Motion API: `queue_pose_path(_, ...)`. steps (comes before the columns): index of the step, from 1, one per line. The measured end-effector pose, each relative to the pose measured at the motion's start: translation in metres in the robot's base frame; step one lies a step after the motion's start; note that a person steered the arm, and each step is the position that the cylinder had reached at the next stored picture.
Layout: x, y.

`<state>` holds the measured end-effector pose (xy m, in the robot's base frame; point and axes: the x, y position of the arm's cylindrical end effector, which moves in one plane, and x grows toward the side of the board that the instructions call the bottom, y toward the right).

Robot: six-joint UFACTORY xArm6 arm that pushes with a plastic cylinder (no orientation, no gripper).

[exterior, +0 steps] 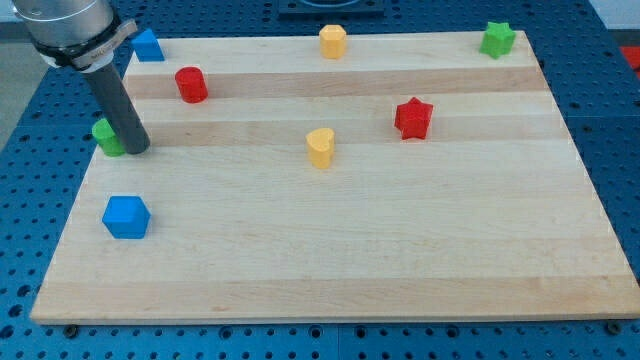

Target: Point at the red star

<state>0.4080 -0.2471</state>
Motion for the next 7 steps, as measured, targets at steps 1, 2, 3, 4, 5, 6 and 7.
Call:
queue_pose_path(1, 0.007, 0.037)
queue_pose_path(2, 0.007, 0.063)
queue_pose_path(3, 0.005, 0.064)
queue_pose_path(4, -0.021, 0.09)
queue_pose_path(5, -0.031, 0.162)
queue_pose_path(6, -0.031, 0.237)
queue_pose_path(7, -0.034, 0.292)
